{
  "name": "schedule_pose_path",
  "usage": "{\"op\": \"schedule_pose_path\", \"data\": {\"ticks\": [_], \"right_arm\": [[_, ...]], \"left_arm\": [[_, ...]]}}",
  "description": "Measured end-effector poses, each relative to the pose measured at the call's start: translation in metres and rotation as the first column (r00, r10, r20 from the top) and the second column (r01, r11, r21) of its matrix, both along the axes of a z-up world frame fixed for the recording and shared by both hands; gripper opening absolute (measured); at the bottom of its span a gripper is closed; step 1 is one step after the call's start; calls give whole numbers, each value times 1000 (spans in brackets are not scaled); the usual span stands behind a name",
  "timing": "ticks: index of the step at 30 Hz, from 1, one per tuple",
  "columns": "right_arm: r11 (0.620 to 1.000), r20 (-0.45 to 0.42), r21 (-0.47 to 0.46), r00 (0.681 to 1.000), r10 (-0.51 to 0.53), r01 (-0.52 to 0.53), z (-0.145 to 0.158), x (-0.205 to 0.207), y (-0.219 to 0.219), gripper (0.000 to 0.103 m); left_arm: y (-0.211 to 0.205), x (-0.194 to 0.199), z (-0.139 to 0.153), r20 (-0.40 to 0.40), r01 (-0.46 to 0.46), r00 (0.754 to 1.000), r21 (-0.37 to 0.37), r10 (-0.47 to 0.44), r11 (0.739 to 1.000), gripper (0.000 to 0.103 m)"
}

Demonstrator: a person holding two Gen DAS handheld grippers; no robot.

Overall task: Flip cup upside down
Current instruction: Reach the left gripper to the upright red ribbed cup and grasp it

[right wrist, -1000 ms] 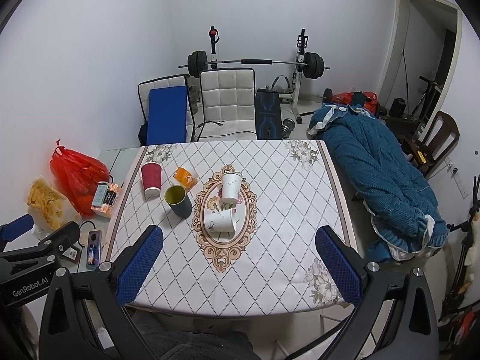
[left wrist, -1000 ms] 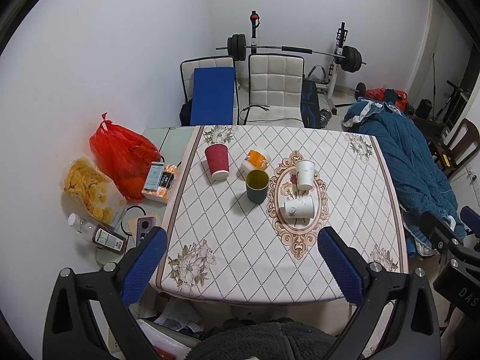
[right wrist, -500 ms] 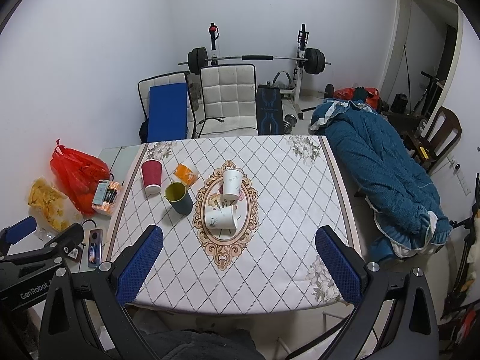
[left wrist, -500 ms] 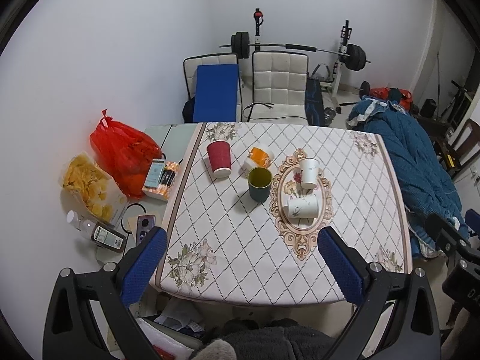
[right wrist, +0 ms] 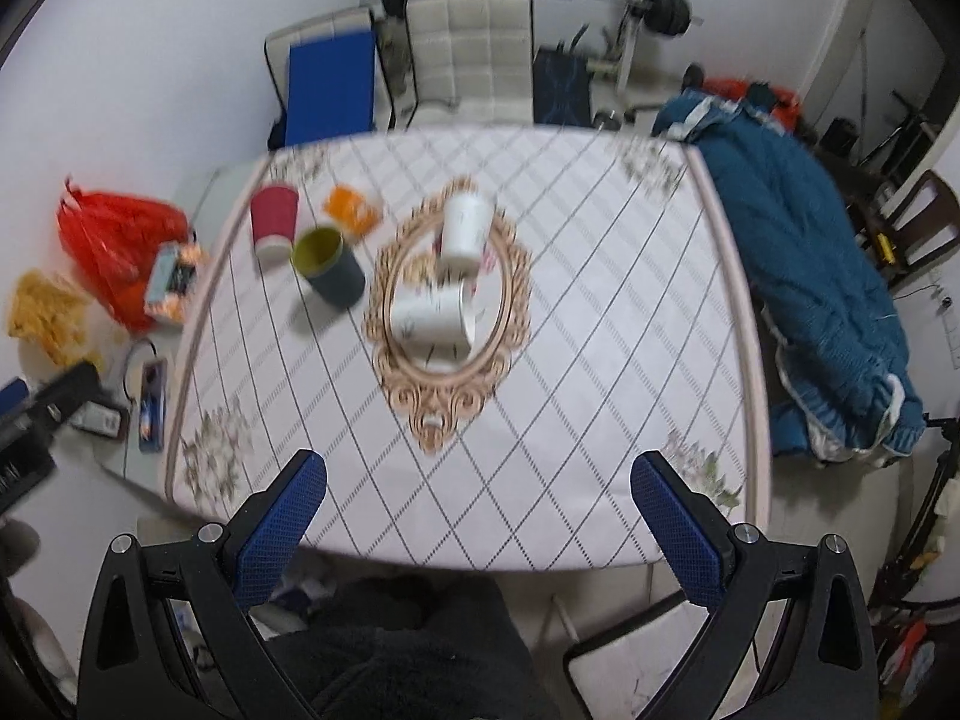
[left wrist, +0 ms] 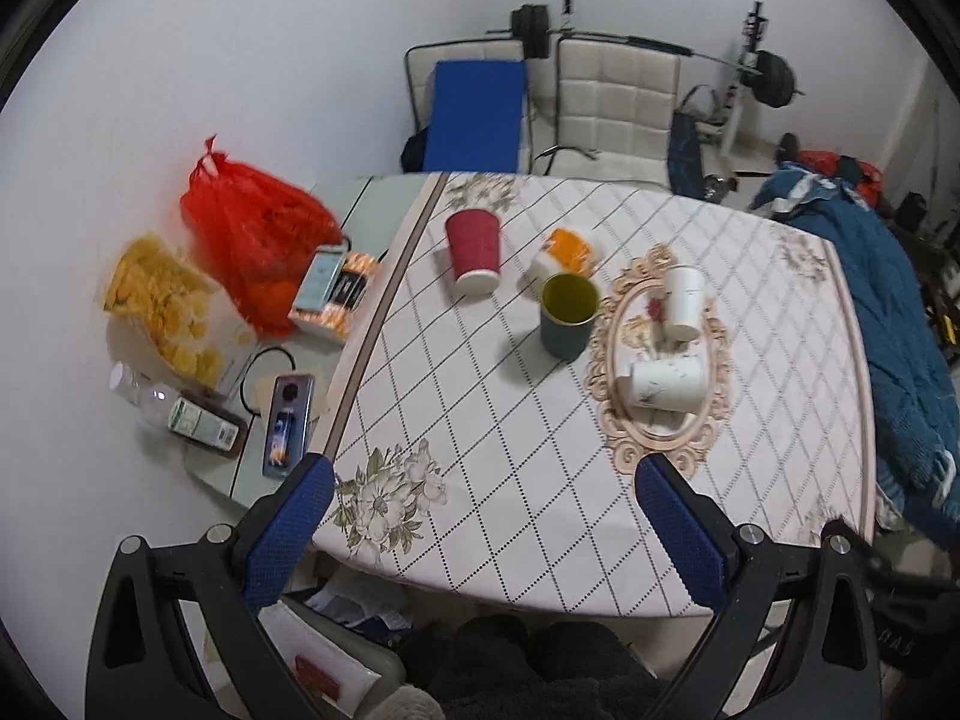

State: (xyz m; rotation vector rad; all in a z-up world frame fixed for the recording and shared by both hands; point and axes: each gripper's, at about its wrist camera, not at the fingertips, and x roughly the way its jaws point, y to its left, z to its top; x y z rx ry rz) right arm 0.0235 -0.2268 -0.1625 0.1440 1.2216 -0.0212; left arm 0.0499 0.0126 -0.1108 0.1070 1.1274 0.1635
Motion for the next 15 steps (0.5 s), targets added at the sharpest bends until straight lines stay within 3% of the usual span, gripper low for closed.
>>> {"op": "schedule_pose_path", "data": {"ticks": [8, 15], "right_arm": [[999, -98, 21, 994, 47, -45, -67, 30, 2, 103], [1000, -180, 25, 984, 9, -5, -106, 55, 4, 103]], "left_arm": [[2, 28, -42, -71, -74, 995, -44, 70, 996, 103], [9, 72, -73, -96, -54, 994, -31, 51, 998, 103]]}}
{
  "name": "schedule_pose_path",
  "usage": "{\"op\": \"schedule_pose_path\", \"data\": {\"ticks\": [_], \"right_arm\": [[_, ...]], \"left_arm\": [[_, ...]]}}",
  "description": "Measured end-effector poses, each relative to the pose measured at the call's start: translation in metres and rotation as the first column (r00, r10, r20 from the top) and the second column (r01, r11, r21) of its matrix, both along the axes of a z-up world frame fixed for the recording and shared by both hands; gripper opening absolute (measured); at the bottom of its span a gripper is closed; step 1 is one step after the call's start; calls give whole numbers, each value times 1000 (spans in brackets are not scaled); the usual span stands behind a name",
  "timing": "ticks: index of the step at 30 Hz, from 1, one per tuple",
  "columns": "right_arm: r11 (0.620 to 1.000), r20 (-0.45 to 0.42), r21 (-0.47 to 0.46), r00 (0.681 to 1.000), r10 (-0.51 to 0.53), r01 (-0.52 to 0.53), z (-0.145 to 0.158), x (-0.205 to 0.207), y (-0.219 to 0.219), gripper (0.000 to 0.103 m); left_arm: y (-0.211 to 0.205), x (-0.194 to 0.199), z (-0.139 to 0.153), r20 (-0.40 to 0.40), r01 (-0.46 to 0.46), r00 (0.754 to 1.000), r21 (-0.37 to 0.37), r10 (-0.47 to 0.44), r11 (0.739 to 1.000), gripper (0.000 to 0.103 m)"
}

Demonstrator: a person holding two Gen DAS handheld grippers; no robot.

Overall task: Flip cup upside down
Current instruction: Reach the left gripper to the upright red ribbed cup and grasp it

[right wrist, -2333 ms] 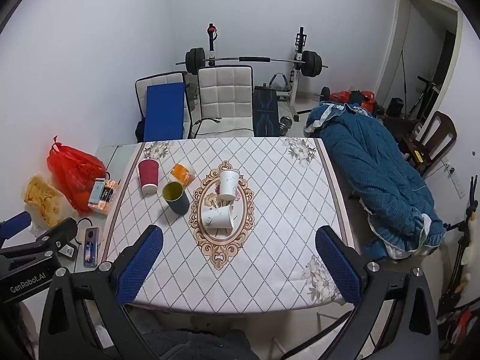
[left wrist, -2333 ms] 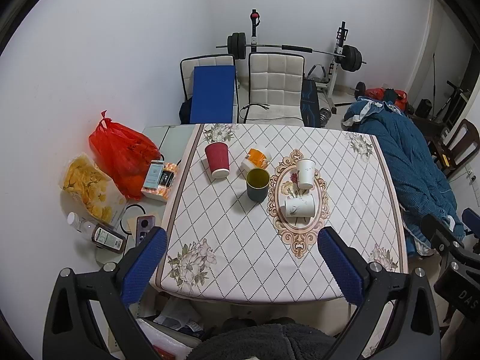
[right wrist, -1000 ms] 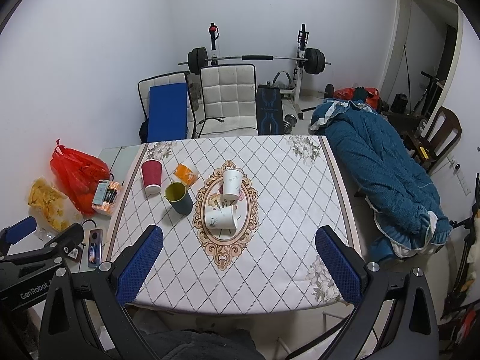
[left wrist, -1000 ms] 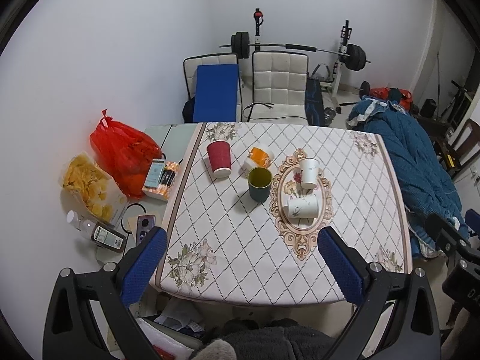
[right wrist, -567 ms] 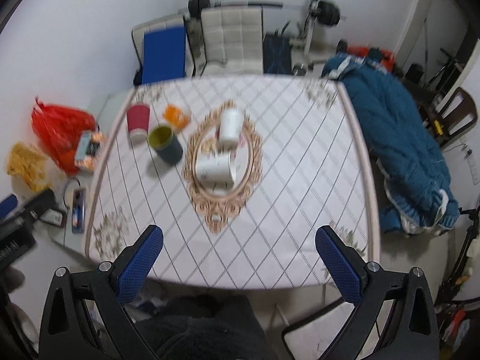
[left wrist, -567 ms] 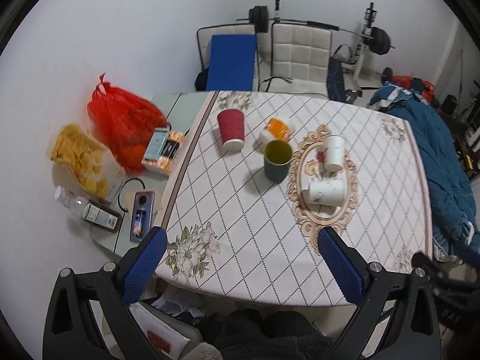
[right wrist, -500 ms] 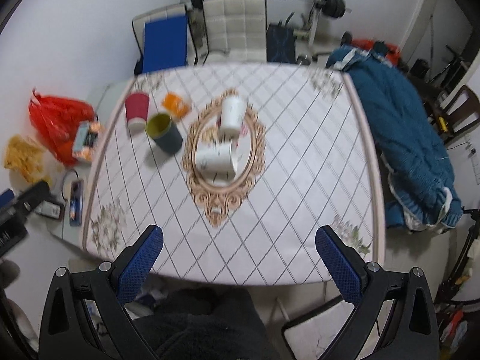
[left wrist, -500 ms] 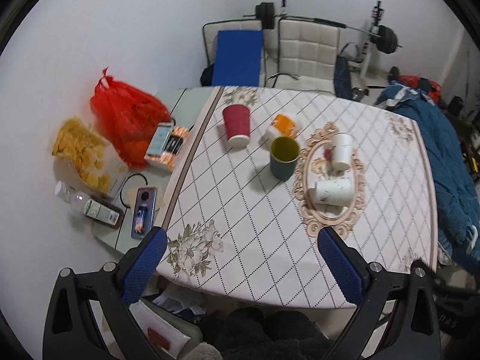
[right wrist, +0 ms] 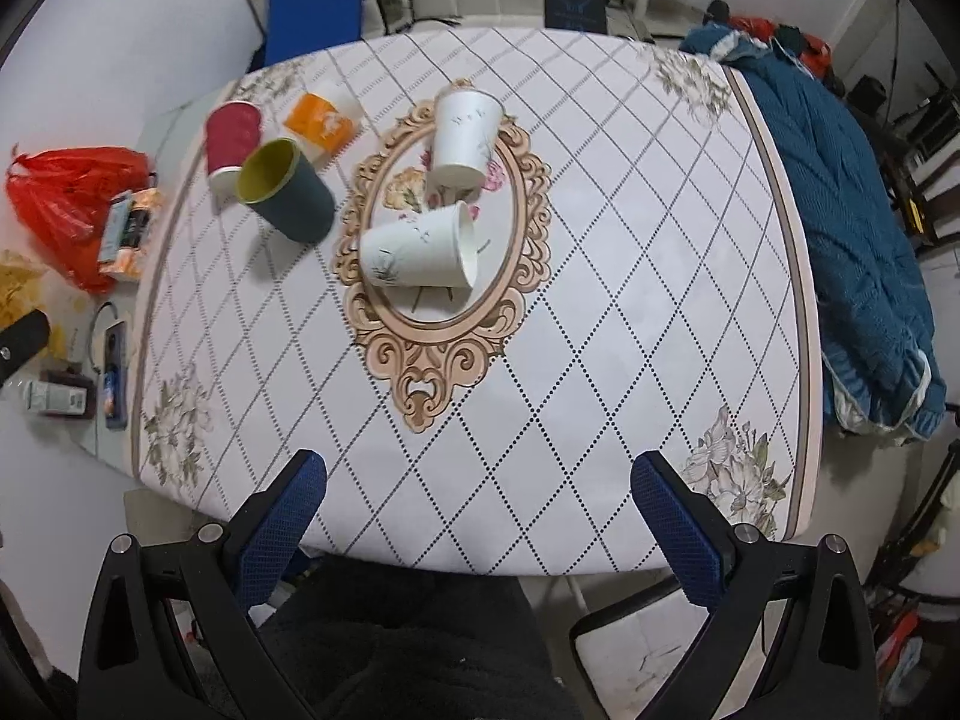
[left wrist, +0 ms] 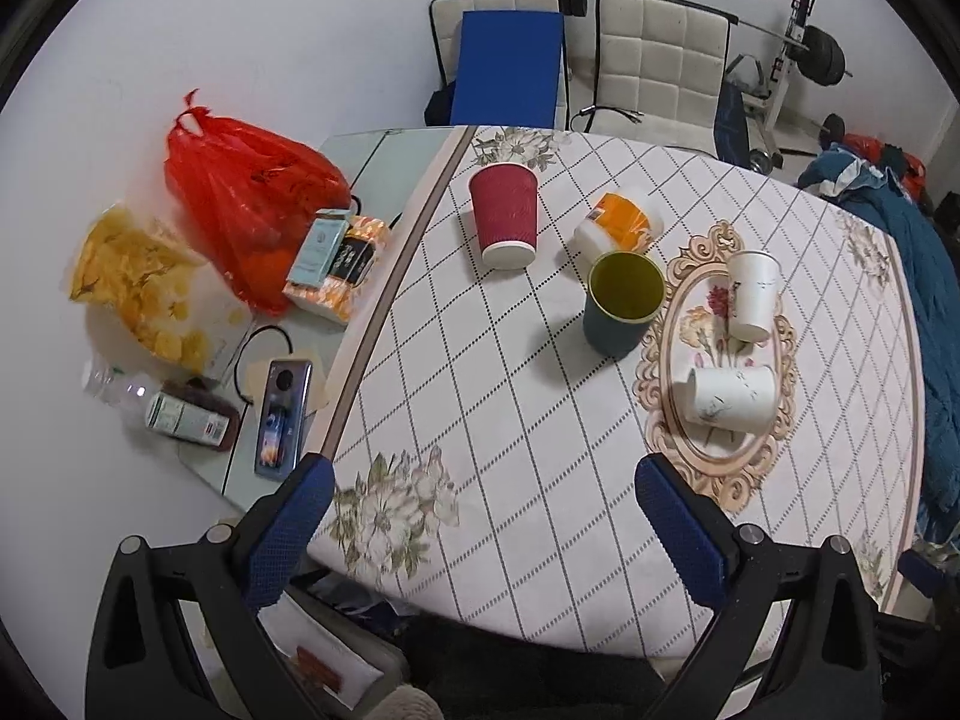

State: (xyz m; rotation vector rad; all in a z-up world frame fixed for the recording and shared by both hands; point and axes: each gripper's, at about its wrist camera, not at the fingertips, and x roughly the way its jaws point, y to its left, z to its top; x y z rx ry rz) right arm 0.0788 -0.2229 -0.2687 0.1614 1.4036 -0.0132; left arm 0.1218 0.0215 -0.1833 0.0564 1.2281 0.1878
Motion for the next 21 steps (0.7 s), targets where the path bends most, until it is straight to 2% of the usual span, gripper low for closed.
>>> {"op": "schedule_pose_path", "data": {"ticks": [5, 11, 21], "right_arm": [[998, -60, -22, 996, -68, 67, -32, 24, -2, 103], [990, -113, -43, 984, -140, 136, -56, 54, 4, 103], [986, -170, -78, 972, -160, 149, -76, 105, 26, 103]], "left_arm": [[12, 41, -23, -13, 31, 999, 14, -30, 999, 103], [30, 99, -48, -33, 44, 998, 27, -43, 999, 103], [47, 185, -83, -107, 51, 993, -4, -52, 999, 103]]}}
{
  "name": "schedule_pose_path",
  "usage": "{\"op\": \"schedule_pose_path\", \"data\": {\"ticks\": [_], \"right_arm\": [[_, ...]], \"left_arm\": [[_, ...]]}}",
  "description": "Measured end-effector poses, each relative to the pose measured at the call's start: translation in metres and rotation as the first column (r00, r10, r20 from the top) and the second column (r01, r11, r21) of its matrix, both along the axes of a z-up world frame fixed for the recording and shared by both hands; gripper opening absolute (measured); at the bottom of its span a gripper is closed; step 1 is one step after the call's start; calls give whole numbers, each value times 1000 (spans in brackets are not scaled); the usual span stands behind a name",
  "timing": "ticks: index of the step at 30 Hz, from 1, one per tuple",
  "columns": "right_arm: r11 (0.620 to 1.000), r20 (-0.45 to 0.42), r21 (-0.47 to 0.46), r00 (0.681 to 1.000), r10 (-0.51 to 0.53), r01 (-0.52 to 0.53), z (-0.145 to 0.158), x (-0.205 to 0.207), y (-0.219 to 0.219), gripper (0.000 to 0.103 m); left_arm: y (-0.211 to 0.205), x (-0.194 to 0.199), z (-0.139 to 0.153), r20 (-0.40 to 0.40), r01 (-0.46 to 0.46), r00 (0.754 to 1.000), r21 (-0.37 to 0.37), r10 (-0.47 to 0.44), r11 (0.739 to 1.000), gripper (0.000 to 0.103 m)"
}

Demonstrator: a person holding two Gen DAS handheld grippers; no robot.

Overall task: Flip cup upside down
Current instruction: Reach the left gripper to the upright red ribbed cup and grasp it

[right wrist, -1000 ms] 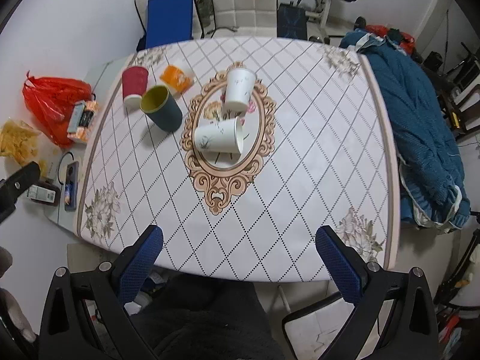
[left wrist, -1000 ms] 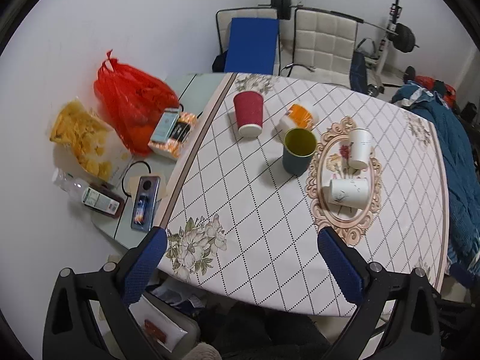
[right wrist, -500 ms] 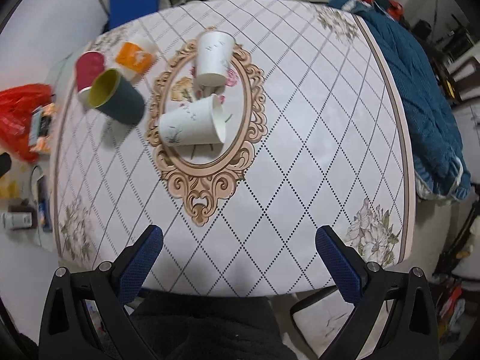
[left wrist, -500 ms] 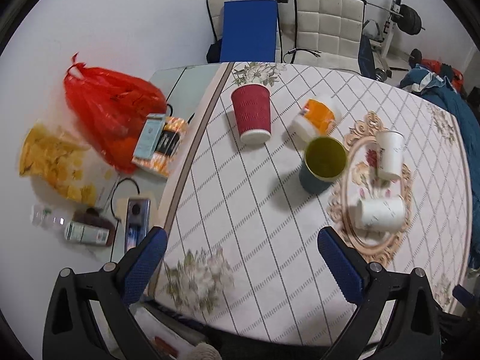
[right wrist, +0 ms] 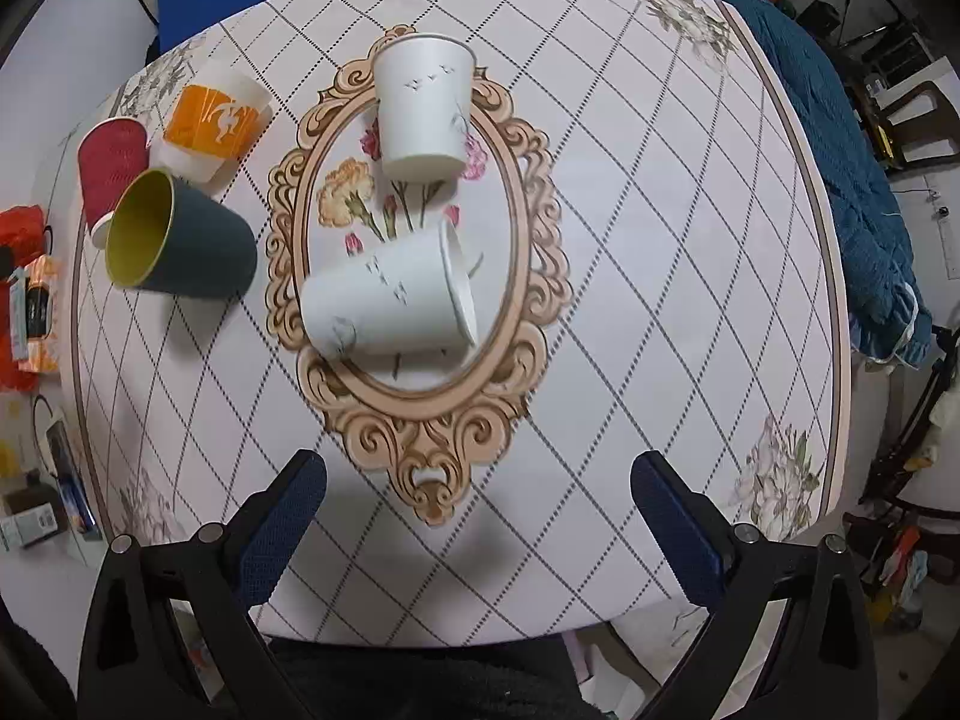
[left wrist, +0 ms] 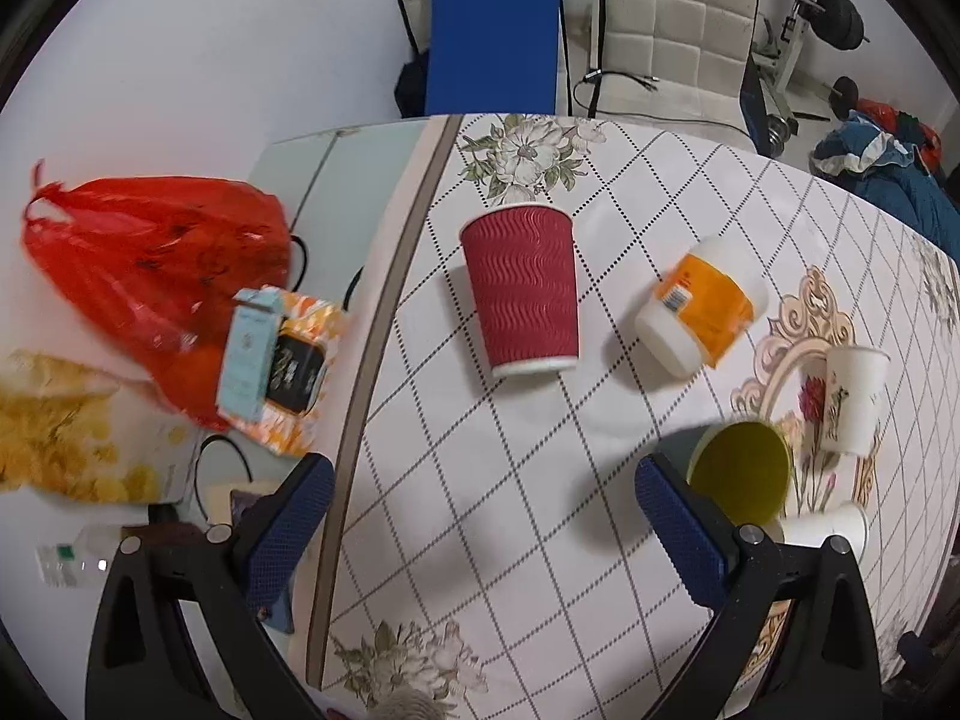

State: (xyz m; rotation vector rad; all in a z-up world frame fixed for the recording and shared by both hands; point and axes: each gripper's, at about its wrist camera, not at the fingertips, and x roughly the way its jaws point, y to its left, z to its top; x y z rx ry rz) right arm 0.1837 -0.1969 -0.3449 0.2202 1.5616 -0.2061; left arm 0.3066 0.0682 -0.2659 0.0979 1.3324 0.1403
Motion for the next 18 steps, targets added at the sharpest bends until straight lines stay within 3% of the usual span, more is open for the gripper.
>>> {"op": "schedule_pose_path", "data": {"ticks": [10, 18], "right_arm": [[999, -19, -22, 999, -28, 27, -6, 53, 6, 103], [998, -34, -57, 998, -43, 41, -14, 81, 8, 103]], "left_arm": [[11, 85, -45, -126, 14, 992, -18, -16, 1000, 103], [5, 122, -84, -222, 53, 973, -66, -66, 996, 103]]}}
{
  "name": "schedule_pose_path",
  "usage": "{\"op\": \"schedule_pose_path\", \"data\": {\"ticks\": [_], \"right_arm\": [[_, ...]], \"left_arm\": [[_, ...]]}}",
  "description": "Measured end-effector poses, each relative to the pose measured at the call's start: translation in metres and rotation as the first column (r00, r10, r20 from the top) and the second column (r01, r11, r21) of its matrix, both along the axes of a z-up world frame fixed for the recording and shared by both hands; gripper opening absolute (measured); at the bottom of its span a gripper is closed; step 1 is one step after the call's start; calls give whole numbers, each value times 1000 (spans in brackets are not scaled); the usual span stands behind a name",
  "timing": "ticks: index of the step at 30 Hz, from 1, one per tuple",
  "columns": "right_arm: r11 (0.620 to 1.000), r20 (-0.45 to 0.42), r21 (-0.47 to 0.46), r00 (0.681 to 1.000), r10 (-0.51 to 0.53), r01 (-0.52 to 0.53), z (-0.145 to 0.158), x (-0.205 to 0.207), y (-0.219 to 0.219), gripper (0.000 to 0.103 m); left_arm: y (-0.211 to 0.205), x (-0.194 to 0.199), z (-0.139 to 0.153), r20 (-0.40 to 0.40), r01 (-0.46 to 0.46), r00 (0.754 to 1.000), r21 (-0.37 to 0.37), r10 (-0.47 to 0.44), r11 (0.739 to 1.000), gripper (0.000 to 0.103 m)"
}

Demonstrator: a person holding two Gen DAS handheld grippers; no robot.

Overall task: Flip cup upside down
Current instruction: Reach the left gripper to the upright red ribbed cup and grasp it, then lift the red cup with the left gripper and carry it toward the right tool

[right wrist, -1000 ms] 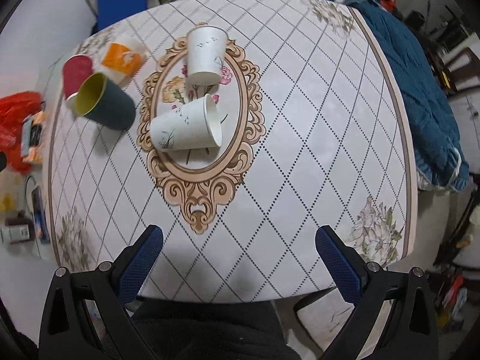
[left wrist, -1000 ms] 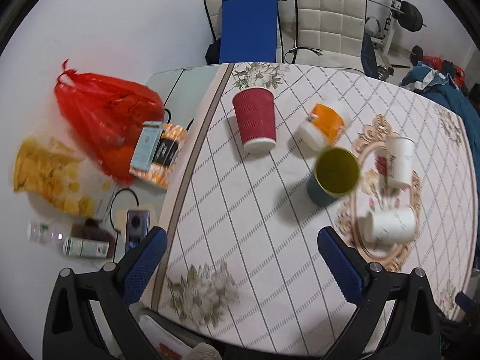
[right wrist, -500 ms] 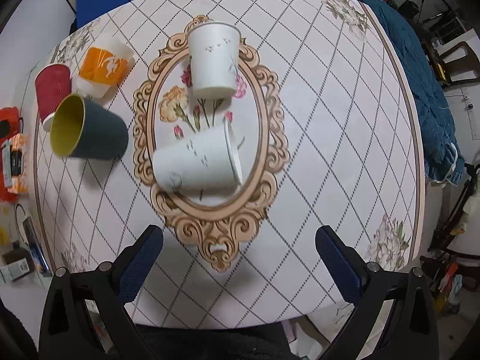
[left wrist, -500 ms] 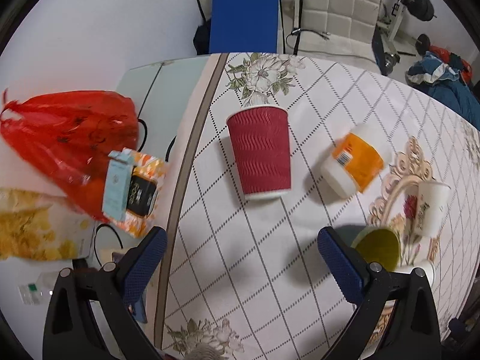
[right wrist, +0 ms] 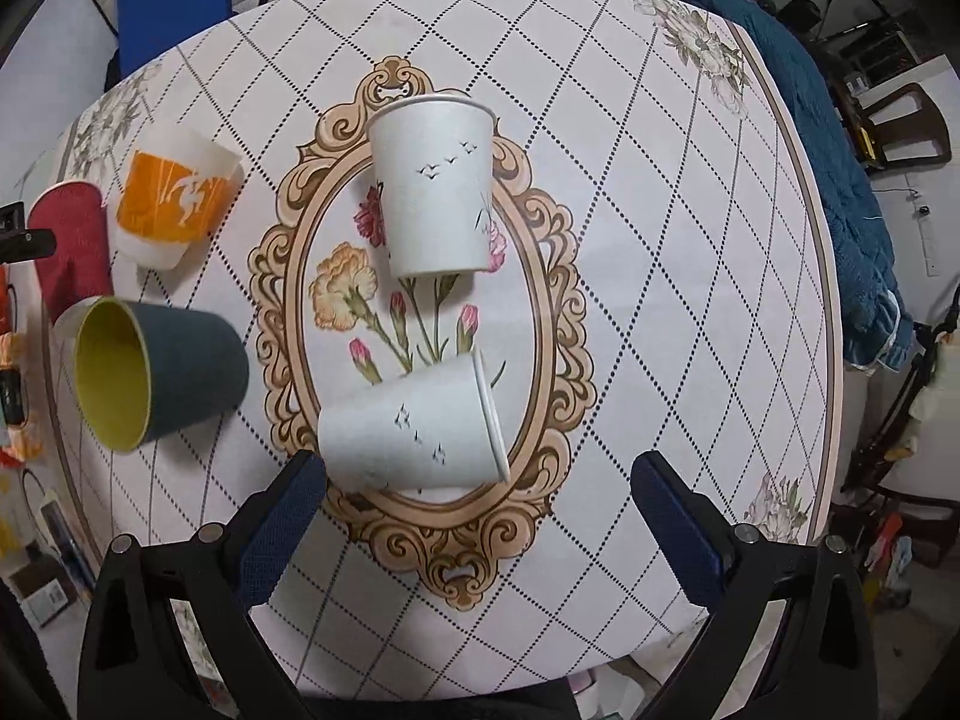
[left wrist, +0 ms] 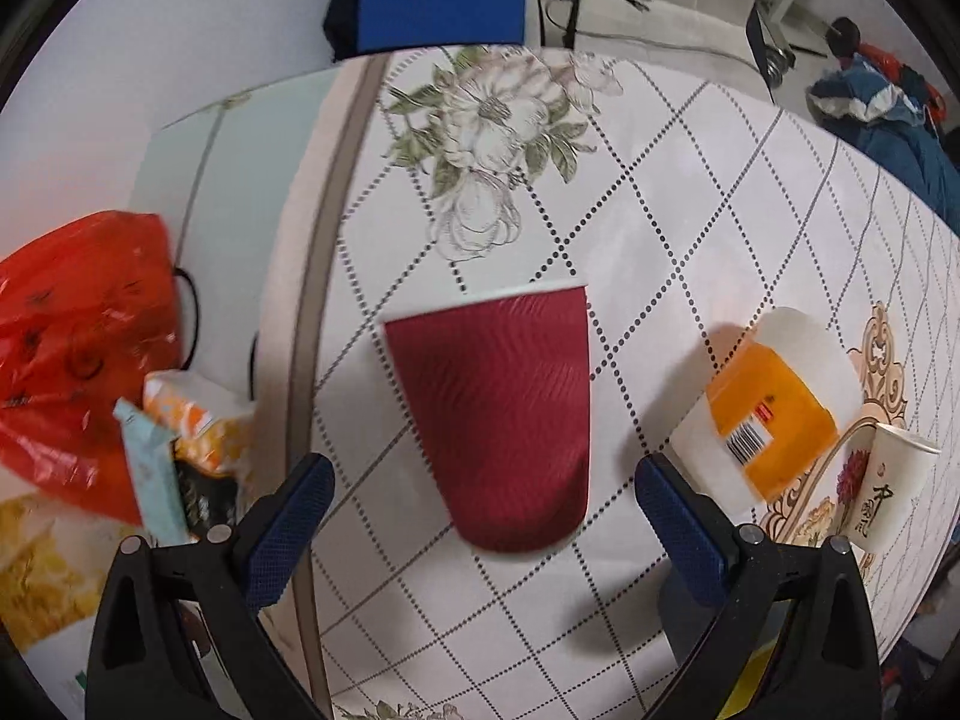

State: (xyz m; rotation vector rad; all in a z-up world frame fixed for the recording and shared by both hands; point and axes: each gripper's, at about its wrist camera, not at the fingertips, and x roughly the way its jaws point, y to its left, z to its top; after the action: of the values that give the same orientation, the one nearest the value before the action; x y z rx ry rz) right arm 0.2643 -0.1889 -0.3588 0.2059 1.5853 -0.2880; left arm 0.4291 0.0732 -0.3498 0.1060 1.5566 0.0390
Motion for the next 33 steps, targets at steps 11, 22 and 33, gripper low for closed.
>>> {"op": "schedule_pose_path", "data": {"ticks": [11, 22, 33], "right_arm": [[1000, -24, -29, 1000, -2, 1, -9, 14, 6, 103], [999, -31, -47, 999, -10, 8, -9, 17, 15, 103], [998, -23, -53, 1000, -17, 16, -6, 6, 15, 103]], "left_arm": [[-6, 17, -42, -87, 55, 995, -1, -55, 998, 103], [-9, 20, -63, -89, 113, 989, -39, -116, 993, 74], [-22, -23, -33, -49, 152, 987, -40, -154, 988, 73]]}}
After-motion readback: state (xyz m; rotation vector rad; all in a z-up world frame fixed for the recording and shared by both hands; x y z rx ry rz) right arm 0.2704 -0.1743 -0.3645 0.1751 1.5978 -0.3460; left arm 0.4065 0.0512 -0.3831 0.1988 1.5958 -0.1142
